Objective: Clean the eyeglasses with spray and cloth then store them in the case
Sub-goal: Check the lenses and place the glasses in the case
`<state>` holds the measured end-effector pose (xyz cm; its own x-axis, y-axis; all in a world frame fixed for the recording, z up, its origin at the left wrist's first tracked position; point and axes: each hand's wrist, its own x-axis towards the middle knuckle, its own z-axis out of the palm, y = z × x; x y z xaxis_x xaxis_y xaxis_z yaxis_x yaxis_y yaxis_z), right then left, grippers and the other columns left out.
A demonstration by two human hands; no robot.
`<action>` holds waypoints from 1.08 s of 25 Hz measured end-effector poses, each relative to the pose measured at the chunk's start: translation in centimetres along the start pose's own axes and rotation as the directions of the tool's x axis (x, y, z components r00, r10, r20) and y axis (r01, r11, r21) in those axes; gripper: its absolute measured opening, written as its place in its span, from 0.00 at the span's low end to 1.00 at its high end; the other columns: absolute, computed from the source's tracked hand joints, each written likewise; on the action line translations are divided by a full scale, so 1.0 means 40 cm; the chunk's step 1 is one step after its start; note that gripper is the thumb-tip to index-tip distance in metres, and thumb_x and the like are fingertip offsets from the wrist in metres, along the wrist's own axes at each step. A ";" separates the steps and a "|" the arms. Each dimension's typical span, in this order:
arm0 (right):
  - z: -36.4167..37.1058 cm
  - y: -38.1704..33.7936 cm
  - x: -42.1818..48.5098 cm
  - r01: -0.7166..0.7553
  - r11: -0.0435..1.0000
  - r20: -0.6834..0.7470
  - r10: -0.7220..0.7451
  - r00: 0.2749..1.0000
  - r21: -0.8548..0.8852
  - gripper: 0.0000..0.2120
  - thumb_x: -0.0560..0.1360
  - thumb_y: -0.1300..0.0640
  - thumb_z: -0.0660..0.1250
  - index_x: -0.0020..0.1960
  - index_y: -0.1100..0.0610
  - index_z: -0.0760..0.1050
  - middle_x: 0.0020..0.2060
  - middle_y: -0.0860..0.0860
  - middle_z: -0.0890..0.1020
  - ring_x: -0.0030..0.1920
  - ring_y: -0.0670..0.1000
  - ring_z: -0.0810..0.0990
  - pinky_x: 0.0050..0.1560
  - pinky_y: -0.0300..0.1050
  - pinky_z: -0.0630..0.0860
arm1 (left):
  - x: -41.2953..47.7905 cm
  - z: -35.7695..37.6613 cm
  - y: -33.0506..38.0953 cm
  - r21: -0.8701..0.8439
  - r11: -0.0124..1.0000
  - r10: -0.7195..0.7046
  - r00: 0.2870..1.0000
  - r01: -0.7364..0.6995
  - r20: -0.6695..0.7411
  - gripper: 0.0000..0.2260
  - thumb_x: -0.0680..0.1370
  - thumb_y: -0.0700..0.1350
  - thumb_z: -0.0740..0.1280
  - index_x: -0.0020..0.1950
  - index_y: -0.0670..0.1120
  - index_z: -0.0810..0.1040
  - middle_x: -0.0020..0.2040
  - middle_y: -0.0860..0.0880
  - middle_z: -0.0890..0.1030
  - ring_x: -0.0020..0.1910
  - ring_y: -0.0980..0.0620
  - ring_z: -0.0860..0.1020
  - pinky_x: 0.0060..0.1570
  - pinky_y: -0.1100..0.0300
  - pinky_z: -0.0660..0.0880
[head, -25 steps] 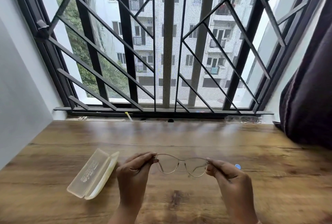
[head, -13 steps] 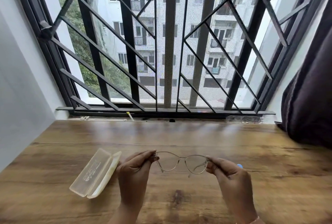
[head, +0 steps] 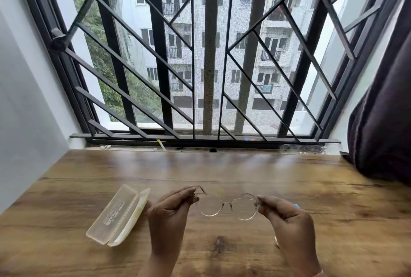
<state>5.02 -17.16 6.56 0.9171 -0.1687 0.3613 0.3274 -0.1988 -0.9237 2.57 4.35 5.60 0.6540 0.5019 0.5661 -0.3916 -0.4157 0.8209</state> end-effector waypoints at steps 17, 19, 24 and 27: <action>-0.005 -0.043 0.007 0.327 0.940 0.000 -0.328 0.945 -0.096 0.18 0.59 0.69 0.77 0.40 0.48 0.83 0.38 0.41 0.83 0.37 0.39 0.80 0.41 0.26 0.73 | 0.043 -0.023 0.025 0.247 0.958 -0.202 0.951 0.143 0.232 0.16 0.64 0.30 0.75 0.44 0.50 0.85 0.42 0.53 0.85 0.46 0.56 0.83 0.49 0.66 0.76; 0.005 -0.059 0.006 0.480 0.844 0.056 -0.481 0.875 -0.238 0.11 0.60 0.65 0.75 0.39 0.53 0.82 0.36 0.43 0.82 0.37 0.39 0.79 0.40 0.27 0.73 | 0.087 -0.040 0.062 0.411 0.908 -0.185 0.955 0.075 0.233 0.15 0.66 0.32 0.73 0.49 0.46 0.84 0.47 0.48 0.85 0.49 0.52 0.82 0.52 0.66 0.72; 0.027 -0.113 -0.018 0.627 0.593 0.222 -0.613 0.758 -0.505 0.05 0.59 0.62 0.73 0.34 0.55 0.82 0.30 0.47 0.81 0.32 0.49 0.78 0.36 0.38 0.71 | 0.066 -0.020 0.241 0.336 0.874 0.160 0.860 -0.352 0.484 0.16 0.59 0.56 0.77 0.44 0.53 0.85 0.46 0.60 0.83 0.49 0.58 0.77 0.48 0.65 0.74; 0.036 -0.147 -0.044 0.664 0.516 0.290 -0.627 0.723 -0.541 0.03 0.60 0.61 0.73 0.33 0.54 0.82 0.29 0.46 0.81 0.29 0.53 0.77 0.29 0.40 0.72 | 0.026 -0.001 0.282 0.326 0.774 0.268 0.748 -0.542 0.607 0.12 0.56 0.56 0.73 0.37 0.55 0.85 0.38 0.62 0.83 0.43 0.55 0.78 0.37 0.60 0.78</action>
<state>1.82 -14.31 11.16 0.5240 0.2829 0.8033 0.6551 -0.7367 -0.1678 -1.20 0.22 15.48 0.7774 -0.1968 0.5974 -0.4468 -0.8413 0.3043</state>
